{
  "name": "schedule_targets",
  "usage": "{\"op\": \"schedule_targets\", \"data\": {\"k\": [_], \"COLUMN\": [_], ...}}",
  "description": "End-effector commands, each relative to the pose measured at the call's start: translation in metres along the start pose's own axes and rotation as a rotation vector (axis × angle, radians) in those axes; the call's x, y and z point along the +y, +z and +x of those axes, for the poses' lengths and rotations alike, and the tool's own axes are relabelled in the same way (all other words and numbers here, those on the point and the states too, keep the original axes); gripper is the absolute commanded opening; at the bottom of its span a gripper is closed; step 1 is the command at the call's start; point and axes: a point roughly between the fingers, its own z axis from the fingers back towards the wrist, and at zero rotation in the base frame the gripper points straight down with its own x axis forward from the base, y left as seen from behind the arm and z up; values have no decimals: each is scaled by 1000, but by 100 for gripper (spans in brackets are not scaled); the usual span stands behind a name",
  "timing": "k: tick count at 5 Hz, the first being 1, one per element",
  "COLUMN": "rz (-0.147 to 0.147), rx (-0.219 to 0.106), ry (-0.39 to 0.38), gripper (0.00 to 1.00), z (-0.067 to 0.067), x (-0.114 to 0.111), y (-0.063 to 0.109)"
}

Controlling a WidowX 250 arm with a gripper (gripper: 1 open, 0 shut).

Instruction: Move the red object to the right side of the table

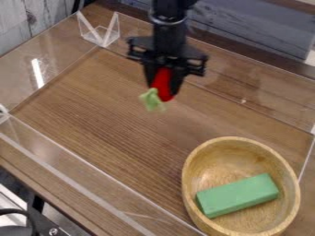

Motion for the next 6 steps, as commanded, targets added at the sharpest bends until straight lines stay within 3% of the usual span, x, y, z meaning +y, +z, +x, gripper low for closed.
{"op": "schedule_targets", "data": {"k": [1,6], "rz": [-7,7], "rx": [-39,-50], "ry": [-17,6], "gripper": [0,0], "z": [6,6], "x": [-9,-26], "y": [7,14]}}
